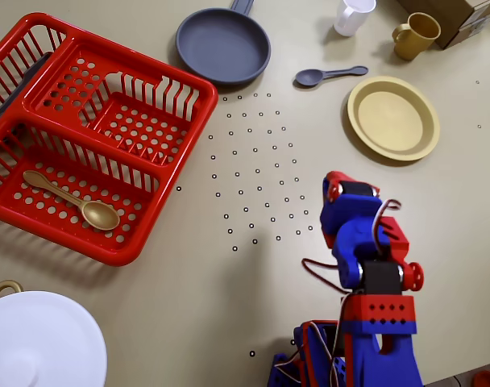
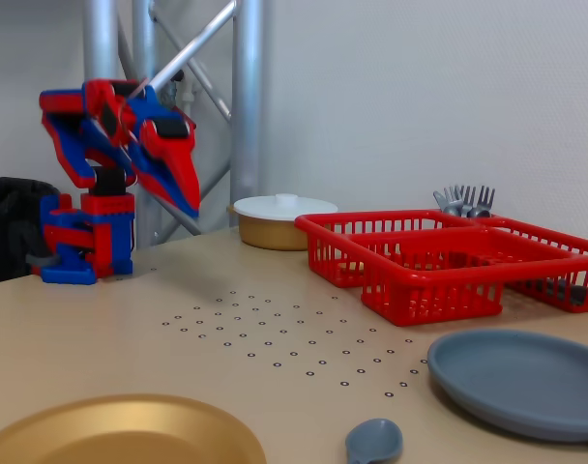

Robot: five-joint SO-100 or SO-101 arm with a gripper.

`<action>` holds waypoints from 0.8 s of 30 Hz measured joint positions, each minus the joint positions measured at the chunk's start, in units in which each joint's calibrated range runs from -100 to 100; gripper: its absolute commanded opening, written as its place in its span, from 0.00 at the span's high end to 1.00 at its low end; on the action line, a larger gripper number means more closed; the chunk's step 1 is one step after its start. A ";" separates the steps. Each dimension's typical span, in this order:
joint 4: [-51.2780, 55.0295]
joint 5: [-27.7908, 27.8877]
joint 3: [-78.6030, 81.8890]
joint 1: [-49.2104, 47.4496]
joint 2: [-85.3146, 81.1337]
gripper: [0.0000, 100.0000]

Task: Grasp the plate, place it on the cross drawn on the table.

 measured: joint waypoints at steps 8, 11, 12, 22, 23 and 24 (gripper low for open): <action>10.34 -0.73 9.49 -8.10 -12.34 1.00; 12.90 -1.51 11.66 -11.02 -16.58 1.00; 13.78 -1.61 12.57 -11.11 -18.06 1.00; 17.39 -1.42 23.42 -11.93 -28.02 1.00; 17.39 -1.42 24.05 -11.83 -28.68 1.00; 17.39 -1.42 24.32 -11.83 -28.59 1.00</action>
